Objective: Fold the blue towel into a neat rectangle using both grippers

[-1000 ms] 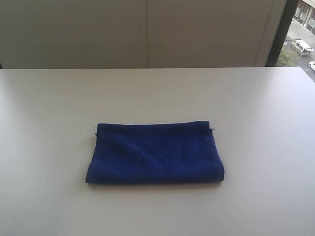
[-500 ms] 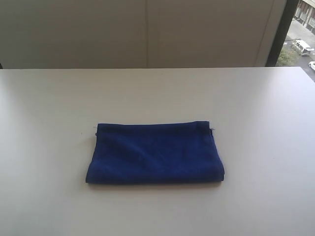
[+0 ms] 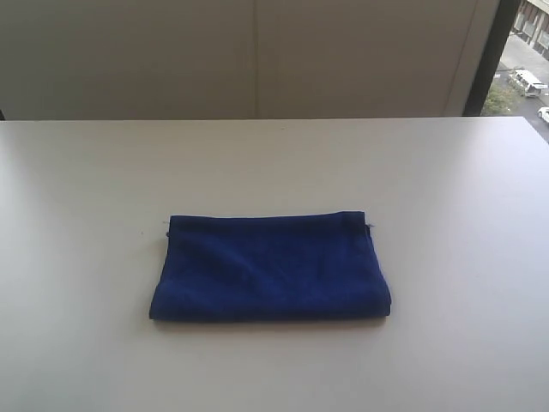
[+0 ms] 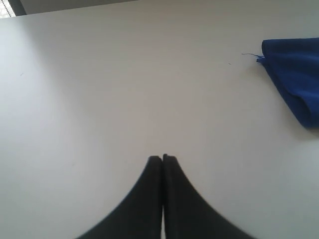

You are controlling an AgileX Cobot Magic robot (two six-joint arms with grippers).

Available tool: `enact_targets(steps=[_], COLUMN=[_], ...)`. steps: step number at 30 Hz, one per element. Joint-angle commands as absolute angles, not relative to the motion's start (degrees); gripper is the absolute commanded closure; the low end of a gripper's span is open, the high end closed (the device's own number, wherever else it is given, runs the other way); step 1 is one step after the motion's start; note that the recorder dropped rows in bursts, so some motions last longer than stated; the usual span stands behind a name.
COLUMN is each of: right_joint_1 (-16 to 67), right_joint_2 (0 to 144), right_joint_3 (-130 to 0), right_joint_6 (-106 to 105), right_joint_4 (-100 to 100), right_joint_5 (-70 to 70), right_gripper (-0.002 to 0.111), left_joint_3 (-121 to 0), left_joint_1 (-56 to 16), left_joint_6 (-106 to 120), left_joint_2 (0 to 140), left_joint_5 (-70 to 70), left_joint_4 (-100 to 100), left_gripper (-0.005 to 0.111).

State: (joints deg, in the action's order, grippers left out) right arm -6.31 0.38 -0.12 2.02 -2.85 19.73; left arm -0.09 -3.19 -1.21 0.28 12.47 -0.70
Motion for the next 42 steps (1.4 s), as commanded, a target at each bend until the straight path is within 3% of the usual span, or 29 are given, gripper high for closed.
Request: enact_targets(steps=[1, 42], right_joint_1=[-6.16, -6.16], right_joint_2=[0.00, 0.00], right_joint_3=[0.00, 0.00], right_joint_6=[2.20, 2.20], right_joint_4=[-3.03, -3.03], right_joint_5=[19.20, 19.20], right_gripper=[0.108, 0.108], left_joint_3=[0.00, 0.00], left_joint_1=[-3.48, -2.39], left_joint_6=[-1.09, -1.09], left_joint_2=[0.00, 0.00], left_joint_5=[12.92, 12.80], left_joint_4=[-0.56, 1.40], left_gripper=[0.107, 0.107])
